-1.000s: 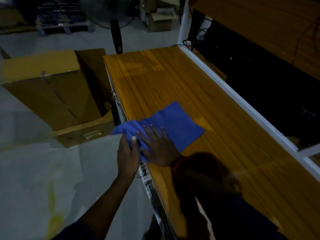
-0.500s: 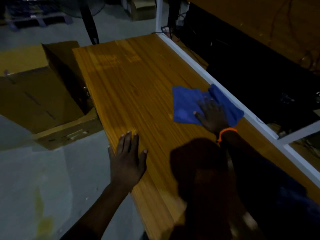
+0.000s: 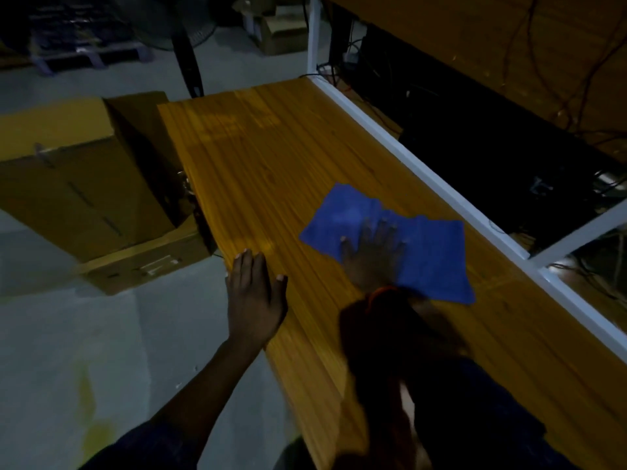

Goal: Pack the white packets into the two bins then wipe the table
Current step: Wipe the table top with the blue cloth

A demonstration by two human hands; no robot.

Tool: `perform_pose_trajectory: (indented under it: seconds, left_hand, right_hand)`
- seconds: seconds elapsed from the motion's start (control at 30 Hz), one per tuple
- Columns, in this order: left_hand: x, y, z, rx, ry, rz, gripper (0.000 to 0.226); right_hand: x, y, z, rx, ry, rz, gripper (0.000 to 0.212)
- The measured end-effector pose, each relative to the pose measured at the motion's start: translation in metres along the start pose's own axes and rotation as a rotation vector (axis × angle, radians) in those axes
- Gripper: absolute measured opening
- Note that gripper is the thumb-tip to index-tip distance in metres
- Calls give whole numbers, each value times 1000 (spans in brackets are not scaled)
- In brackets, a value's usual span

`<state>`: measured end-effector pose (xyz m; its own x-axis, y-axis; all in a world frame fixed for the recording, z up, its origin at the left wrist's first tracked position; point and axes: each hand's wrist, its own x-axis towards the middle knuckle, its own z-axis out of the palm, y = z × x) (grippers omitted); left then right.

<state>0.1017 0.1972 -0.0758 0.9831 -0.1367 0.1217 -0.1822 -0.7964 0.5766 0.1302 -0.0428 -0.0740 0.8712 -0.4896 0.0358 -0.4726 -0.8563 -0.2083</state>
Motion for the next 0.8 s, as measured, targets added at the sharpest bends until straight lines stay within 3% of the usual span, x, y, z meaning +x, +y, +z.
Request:
perform_pose_trajectory:
  seconds: [0.13, 0.23, 0.33, 0.47, 0.63, 0.73, 0.8]
  left_hand:
    - [-28, -10, -18, -310, -71, -27, 67]
    - [-57, -24, -34, -475, -2, -66, 66]
    - [-80, -38, -42, -485, 5, -41, 77]
    - [-90, -36, -42, -327, -32, 112, 55]
    - [-97, -8, -12, -50, -290, 368, 61]
    - [-95, 15, 4, 93, -256, 449, 55]
    - [-92, 29, 8, 151, -201, 404, 53]
  right_hand:
    - [-83, -50, 3, -13, -81, -226, 82]
    - [-133, -69, 3, -45, -184, -389, 77]
    - [-163, -66, 1, -60, -211, -619, 69]
    - [-182, -21, -13, -33, -155, -882, 63]
    - [-153, 40, -31, -91, -208, -697, 66]
    - [-106, 66, -27, -204, -221, -525, 71]
    - [-75, 91, -30, -163, -186, -402, 79]
